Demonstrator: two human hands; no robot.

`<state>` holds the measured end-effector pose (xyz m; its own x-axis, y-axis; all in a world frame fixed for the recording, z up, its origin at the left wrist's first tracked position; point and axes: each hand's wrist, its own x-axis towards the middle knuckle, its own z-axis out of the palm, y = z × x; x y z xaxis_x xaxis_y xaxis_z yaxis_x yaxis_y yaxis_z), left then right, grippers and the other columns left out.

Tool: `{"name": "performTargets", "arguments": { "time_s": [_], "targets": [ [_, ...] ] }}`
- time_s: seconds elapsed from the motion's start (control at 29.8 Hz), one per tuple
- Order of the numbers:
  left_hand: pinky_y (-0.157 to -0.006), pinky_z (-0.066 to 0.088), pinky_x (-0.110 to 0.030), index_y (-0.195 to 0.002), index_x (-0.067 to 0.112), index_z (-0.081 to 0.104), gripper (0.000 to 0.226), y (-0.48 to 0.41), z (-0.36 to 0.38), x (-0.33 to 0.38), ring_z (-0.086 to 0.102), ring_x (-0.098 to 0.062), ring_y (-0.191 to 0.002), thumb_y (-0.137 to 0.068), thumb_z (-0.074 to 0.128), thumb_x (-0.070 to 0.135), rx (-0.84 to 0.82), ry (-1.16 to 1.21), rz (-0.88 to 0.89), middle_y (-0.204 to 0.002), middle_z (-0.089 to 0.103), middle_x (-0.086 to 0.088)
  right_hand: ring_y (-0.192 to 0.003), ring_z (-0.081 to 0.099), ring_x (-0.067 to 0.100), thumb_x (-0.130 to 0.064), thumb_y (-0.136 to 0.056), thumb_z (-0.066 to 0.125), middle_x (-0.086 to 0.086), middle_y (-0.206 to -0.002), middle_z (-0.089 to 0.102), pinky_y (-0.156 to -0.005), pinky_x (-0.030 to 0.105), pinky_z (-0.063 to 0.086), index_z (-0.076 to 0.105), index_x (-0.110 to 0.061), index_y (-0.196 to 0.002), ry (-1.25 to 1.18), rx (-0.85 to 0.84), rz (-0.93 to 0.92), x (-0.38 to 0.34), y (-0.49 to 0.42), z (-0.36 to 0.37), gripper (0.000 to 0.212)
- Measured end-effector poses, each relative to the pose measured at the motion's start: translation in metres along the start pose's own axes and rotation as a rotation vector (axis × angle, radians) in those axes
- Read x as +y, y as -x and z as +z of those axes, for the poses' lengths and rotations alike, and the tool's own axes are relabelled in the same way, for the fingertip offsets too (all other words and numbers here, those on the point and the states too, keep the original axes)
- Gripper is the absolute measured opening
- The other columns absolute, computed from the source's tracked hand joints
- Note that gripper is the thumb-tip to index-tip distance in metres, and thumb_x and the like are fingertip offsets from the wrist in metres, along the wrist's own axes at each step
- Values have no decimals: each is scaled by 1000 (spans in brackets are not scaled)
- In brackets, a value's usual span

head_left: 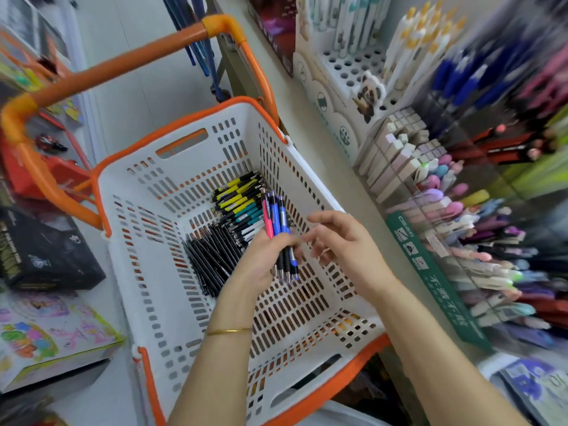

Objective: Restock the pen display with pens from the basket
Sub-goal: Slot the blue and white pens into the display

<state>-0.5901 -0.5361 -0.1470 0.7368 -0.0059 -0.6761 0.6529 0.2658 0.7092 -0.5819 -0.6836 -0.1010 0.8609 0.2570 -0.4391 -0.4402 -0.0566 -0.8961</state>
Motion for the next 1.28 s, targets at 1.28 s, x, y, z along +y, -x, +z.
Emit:
{"name": "performTargets", "arguments": {
  "time_s": [1.28],
  "targets": [
    [-49, 41, -19, -70, 12, 61, 12, 91, 145, 35, 47, -6, -45, -63, 53, 7, -864, 218, 261, -62, 56, 1, -55, 65, 27, -14, -86, 68, 15, -87, 71, -44, 32, 53, 65, -22, -106, 11, 21, -282, -108, 101, -92, 22]
  ]
}}
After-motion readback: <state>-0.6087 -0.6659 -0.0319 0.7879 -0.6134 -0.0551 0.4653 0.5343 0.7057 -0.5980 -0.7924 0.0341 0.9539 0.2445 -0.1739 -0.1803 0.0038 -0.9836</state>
